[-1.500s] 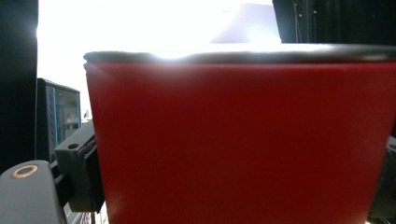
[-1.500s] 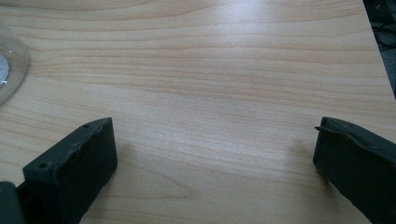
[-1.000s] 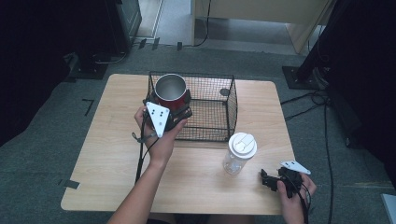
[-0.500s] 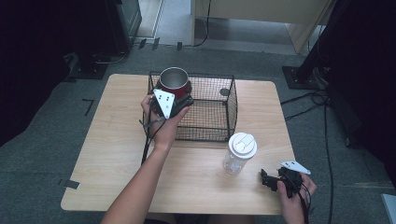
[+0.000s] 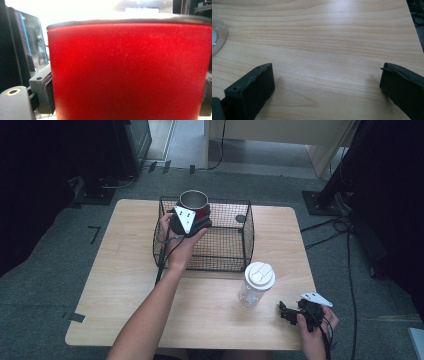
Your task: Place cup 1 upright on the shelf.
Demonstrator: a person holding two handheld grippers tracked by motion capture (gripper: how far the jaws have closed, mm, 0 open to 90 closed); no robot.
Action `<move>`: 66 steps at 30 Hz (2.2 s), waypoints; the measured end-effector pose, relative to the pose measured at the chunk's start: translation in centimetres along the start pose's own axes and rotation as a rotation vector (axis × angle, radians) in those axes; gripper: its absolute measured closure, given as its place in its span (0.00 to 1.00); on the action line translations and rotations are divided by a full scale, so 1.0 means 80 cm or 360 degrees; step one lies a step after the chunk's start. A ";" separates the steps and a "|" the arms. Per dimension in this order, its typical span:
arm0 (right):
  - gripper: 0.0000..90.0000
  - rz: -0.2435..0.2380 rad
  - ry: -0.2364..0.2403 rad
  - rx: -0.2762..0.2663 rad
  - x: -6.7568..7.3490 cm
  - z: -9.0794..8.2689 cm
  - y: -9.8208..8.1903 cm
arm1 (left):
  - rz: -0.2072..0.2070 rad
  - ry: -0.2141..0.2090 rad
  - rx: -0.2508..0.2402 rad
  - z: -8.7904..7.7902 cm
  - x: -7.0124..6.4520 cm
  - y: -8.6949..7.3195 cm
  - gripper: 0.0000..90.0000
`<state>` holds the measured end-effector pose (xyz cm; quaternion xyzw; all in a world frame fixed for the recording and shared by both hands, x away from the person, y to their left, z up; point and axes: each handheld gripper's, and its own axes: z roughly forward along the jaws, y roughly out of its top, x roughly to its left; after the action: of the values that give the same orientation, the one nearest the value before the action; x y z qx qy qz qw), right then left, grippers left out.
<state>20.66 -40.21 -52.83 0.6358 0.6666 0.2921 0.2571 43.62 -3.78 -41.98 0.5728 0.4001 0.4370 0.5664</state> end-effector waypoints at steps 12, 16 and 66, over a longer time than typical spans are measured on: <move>0.00 -0.0003 -0.0002 0.0000 0.000 0.000 0.000 | -0.0005 0.0095 0.0321 0.017 0.011 -0.029 0.09; 0.00 -0.0003 0.0000 0.0000 0.000 0.000 0.000 | 0.0011 0.0115 0.0425 0.022 0.016 -0.038 0.09; 0.00 -0.0003 -0.0001 0.0000 0.000 0.000 0.000 | -0.0048 0.0327 0.0882 0.022 0.020 -0.033 0.00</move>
<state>20.66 -40.22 -52.83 0.6353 0.6670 0.2917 0.2577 45.86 -2.68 -44.50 0.6524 0.5679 0.3583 0.3514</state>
